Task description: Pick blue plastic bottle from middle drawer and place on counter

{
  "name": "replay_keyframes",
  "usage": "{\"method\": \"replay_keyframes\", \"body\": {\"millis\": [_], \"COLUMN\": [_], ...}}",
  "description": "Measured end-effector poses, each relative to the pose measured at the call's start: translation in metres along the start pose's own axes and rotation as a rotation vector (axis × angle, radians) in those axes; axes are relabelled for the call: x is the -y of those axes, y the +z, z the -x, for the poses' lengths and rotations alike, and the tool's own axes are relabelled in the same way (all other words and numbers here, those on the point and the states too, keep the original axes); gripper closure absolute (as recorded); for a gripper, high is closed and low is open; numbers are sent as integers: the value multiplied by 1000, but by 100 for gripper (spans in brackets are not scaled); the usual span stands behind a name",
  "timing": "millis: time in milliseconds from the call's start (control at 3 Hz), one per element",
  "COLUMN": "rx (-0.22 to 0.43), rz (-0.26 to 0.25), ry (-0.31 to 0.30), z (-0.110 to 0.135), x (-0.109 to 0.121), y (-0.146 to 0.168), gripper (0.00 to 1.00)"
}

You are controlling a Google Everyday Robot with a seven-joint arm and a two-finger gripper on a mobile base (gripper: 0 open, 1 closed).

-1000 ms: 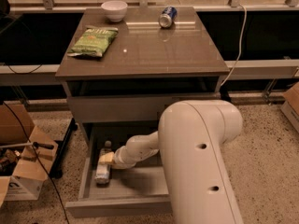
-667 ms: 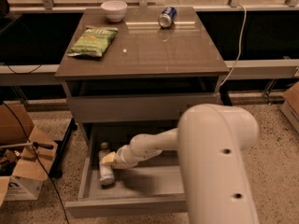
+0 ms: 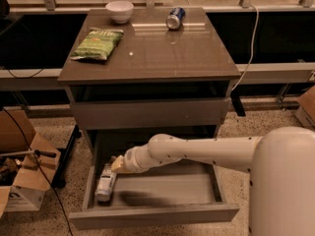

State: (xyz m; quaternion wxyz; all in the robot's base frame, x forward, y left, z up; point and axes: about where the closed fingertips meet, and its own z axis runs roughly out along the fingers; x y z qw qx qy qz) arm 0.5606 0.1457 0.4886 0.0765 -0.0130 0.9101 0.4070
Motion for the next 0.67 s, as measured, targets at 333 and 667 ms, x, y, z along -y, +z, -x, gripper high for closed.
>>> {"method": "replay_keyframes", "body": {"millis": [333, 667], "rx": [-36, -34], "rz": [68, 63], "ry": [-61, -54], "z": [-7, -7], "x": [-19, -18], "y": [-21, -18], "gripper": [96, 73]}}
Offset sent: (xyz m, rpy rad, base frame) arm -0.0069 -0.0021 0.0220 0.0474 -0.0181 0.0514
